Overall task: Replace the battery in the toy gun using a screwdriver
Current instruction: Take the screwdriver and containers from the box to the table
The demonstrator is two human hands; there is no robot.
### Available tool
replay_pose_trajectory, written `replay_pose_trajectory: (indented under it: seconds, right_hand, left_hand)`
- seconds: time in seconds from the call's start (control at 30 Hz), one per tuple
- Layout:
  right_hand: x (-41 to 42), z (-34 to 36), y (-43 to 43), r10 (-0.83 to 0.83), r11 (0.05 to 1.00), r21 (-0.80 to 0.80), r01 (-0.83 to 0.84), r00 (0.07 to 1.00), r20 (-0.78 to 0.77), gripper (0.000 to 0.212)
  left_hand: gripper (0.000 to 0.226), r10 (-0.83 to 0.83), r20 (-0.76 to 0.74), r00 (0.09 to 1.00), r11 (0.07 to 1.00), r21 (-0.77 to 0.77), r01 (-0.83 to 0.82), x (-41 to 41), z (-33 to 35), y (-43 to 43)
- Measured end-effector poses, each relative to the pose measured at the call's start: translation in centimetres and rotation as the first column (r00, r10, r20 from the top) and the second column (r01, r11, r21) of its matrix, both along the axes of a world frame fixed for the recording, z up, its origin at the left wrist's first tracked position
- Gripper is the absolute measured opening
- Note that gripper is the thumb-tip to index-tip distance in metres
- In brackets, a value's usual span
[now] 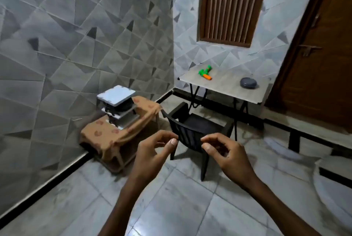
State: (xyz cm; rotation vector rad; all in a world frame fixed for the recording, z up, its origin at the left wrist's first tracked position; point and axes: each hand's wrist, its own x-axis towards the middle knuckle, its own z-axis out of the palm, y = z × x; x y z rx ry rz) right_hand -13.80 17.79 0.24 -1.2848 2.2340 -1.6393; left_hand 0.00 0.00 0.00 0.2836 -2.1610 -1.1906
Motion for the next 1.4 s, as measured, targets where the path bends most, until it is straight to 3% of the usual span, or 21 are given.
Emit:
replay_pose_trajectory:
  seconds: [0.07, 0.2, 0.47, 0.83, 1.17, 1.4]
  right_hand:
    - [-1.1, -0.6, -3.7, 0.018, 1.0, 0.016, -0.018, 0.999, 0.039, 0.009]
    - [-4.2, -1.7, -14.7, 0.056, 0.998, 0.028, -0.057, 0.997, 0.059, 0.009]
    - [-10.1, -3.7, -35.1, 0.103, 0.994, 0.015, -0.106, 0.982, 0.156, 0.011]
    - [-24.1, -14.5, -60.3, 0.132, 0.971, 0.148, -0.187, 0.938, 0.321, 0.007]
    - [-34.6, -30.0, -81.9, 0.039, 0.884, 0.372, -0.284, 0.837, 0.545, 0.002]
    - [-37.9, -42.1, -94.4, -0.21, 0.878, 0.442, -0.181, 0.685, 0.697, 0.023]
  left_hand:
    - [0.025, 0.022, 0.006, 1.0, 0.999, 0.038, -0.022, -0.9, -0.2, -3.0]
    - [0.013, 0.091, 0.048, 0.995, 0.993, 0.071, -0.094, -3.5, -1.3, -13.1]
    - [0.014, 0.16, 0.155, 0.975, 0.981, 0.088, -0.175, -8.9, -4.5, -33.5]
    - [0.013, 0.276, 0.304, 0.912, 0.886, 0.287, -0.364, -20.9, -14.7, -55.8]
    - [0.018, 0.364, 0.567, 0.739, 0.689, 0.37, -0.623, -31.4, -30.2, -74.0]
    - [0.021, 0.433, 0.729, 0.53, 0.602, 0.204, -0.772, -35.6, -43.8, -84.2]
